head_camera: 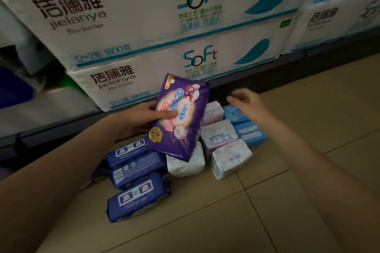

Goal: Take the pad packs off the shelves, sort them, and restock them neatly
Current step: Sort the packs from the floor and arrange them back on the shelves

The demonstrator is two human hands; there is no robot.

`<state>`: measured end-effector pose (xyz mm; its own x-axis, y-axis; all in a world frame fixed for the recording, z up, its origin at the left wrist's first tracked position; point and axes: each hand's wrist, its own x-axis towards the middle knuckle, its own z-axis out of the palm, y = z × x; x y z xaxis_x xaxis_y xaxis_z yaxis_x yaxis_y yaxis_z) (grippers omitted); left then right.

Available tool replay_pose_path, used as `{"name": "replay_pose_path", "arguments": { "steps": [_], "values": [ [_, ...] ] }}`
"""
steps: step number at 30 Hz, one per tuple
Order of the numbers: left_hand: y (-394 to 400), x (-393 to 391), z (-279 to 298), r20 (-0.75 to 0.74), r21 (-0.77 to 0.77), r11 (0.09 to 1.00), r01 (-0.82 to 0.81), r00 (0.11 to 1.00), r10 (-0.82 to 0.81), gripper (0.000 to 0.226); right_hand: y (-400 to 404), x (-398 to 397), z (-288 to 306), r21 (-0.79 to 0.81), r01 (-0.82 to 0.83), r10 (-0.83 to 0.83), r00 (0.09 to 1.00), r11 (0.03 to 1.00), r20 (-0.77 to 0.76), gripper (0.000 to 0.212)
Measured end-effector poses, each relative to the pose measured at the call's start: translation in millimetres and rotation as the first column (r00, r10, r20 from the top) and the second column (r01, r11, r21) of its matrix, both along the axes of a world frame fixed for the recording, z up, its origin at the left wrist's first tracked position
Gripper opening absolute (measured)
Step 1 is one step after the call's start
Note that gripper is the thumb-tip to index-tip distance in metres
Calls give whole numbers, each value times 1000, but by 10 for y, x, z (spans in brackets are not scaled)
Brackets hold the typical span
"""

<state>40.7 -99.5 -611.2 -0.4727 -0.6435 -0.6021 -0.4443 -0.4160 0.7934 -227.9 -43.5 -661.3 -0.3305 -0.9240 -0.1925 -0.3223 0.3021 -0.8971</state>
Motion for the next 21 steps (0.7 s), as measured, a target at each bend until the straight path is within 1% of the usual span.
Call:
{"name": "replay_pose_path", "arguments": {
  "steps": [1, 2, 3, 4, 6, 8, 10, 11, 12, 14, 15, 16, 17, 18, 19, 21],
  "values": [
    [13, 49, 28, 9, -4, 1000, 30, 1000, -30, 86, -11, 144, 222, -39, -51, 58, 977, 998, 205, 30],
    [32, 103, 77, 32, -17, 996, 88, 996, -88, 75, -10, 287, 397, -53, -130, 140, 927, 990, 349, 27],
    [41, 172, 127, 77, -38, 986, 162, 984, -158, 67, -1, 427, 535, -52, -232, 233, 887, 971, 398, 27],
    [42, 252, 186, 142, -58, 972, 227, 966, -217, 63, 8, 559, 639, -37, -337, 326, 869, 941, 372, 31],
    [70, 441, 305, 307, -110, 940, 324, 910, -278, 52, 23, 826, 712, 52, -510, 484, 839, 858, 250, 45],
    [112, 646, 387, 434, -149, 896, 419, 841, -322, 47, 55, 1105, 683, 121, -607, 584, 791, 785, 181, 62],
    [182, 861, 428, 499, -159, 865, 476, 795, -346, 51, 84, 1402, 638, 123, -672, 663, 741, 731, 109, 80],
    [227, 979, 427, 525, -164, 853, 496, 776, -350, 55, 96, 1559, 619, 128, -689, 691, 722, 714, 28, 85],
    [272, 1099, 408, 549, -179, 842, 509, 762, -344, 58, 108, 1720, 613, 132, -700, 711, 699, 702, -78, 85],
    [360, 1373, 356, 585, -224, 827, 516, 750, -309, 62, 113, 2038, 588, 130, -720, 722, 634, 682, -276, 76],
    [404, 1529, 340, 602, -244, 820, 517, 744, -290, 63, 110, 2192, 576, 128, -731, 723, 604, 670, -336, 70],
    [437, 1703, 324, 627, -256, 813, 523, 730, -272, 65, 106, 2336, 557, 139, -742, 731, 577, 656, -365, 65],
    [468, 1888, 315, 669, -251, 802, 541, 696, -260, 66, 108, 2471, 542, 157, -754, 746, 552, 637, -373, 62],
    [493, 2077, 310, 730, -232, 785, 575, 637, -250, 65, 107, 2595, 517, 171, -768, 763, 530, 617, -370, 59],
    [519, 2260, 309, 807, -203, 754, 625, 543, -232, 61, 113, 2714, 484, 174, -782, 778, 514, 598, -362, 56],
    [579, 2572, 308, 943, -127, 685, 717, 301, -140, 51, 136, 2950, 385, 147, -805, 794, 506, 575, -336, 51]
  ]
}}
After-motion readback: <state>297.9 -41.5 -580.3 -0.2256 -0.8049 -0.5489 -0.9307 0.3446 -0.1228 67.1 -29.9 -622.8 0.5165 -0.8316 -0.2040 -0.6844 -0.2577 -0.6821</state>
